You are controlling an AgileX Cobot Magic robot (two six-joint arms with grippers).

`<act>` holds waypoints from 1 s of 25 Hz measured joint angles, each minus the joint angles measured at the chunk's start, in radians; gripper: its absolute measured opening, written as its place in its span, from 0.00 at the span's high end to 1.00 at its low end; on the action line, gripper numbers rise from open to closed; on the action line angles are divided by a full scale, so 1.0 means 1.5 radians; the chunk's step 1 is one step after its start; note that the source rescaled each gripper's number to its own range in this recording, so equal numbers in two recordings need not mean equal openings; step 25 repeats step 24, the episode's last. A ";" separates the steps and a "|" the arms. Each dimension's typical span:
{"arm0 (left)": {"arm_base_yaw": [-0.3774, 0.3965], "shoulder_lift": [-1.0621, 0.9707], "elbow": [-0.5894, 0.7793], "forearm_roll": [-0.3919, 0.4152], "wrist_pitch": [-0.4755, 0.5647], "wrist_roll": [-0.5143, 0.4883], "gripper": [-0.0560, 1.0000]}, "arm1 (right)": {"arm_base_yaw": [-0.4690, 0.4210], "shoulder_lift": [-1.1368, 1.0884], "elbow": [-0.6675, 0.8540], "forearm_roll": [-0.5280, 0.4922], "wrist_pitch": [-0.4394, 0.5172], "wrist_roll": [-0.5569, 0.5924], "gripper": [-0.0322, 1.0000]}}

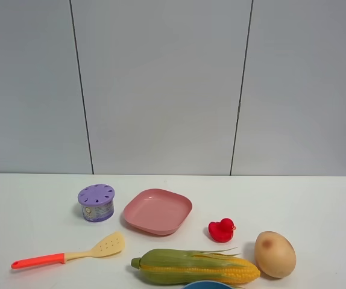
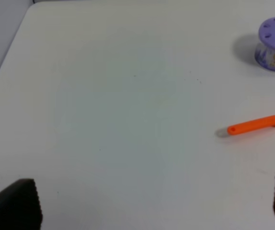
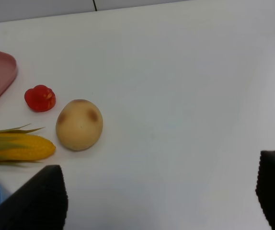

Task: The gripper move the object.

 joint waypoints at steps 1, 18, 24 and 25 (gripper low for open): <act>0.000 0.000 0.000 0.000 0.000 0.000 0.00 | 0.000 0.000 0.000 0.000 0.000 0.000 0.73; 0.000 0.000 0.000 0.000 0.000 0.000 0.00 | 0.000 0.000 0.000 0.000 0.000 0.000 0.73; 0.000 0.000 0.000 0.000 0.000 0.000 0.00 | 0.000 0.000 0.000 0.000 0.000 0.001 0.73; 0.000 0.000 0.000 0.000 0.000 0.000 0.00 | 0.000 0.000 0.000 0.000 0.000 0.001 0.73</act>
